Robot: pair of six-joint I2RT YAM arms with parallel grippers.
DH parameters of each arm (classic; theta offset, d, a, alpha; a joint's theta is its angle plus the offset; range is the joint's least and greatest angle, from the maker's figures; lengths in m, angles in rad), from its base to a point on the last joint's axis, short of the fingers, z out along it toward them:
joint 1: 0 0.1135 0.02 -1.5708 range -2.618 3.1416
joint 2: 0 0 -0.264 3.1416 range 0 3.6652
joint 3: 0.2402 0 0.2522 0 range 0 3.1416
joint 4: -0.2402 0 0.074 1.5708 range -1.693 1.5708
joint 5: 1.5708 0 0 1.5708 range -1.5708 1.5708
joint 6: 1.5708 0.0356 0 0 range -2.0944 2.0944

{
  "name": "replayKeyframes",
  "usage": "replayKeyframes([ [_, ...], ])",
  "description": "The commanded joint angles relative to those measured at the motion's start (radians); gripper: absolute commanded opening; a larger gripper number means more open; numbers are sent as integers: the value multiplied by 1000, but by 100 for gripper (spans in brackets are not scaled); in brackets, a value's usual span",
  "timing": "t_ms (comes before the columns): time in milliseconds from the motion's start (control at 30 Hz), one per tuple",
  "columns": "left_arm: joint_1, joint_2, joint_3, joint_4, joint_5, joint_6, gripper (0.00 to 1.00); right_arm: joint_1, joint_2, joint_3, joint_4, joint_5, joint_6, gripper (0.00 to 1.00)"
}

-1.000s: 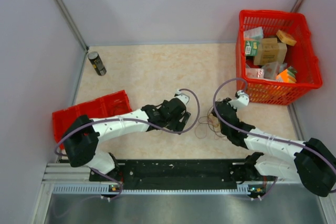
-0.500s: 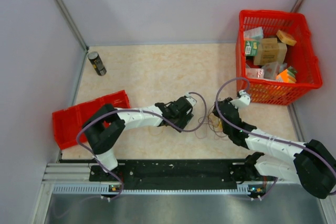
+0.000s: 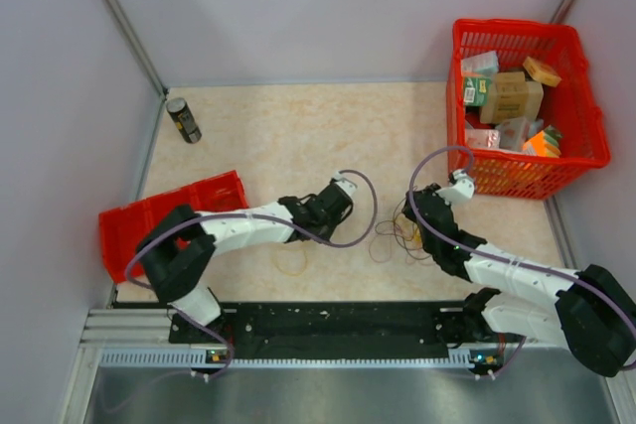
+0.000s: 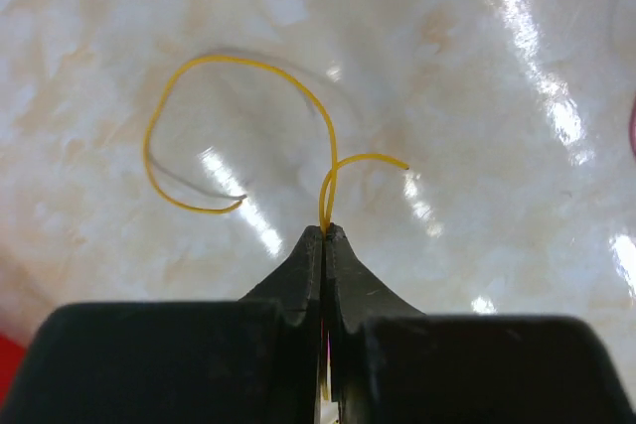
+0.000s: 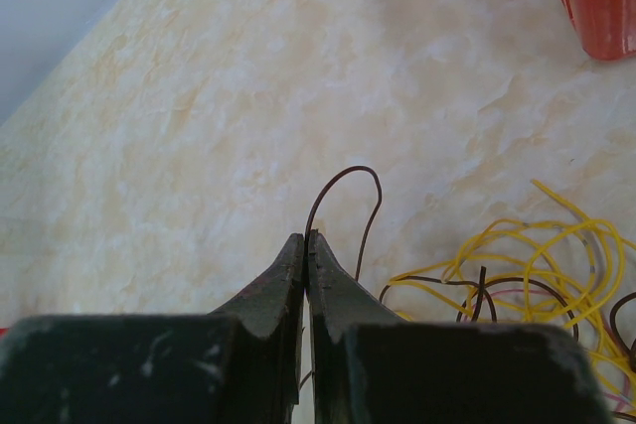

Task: Untangle the cables

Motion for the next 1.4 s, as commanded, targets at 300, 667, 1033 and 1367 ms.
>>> replayKeyframes([
  [300,492,-801,-39,-322,-159,-235,0,-20,-11,-4,30,-23,11,0],
  [667,855,-1011,-91,-136,-365,-179,0,-21,-11,-4,27,-30,11,0],
  [1033,1034,-932,-316,246,-416,-121,0,-36,-19,-10,37,-58,14,0],
  [1367,1037,-815,-347,176,-459,-265,0,-64,-31,-27,44,-92,28,0],
])
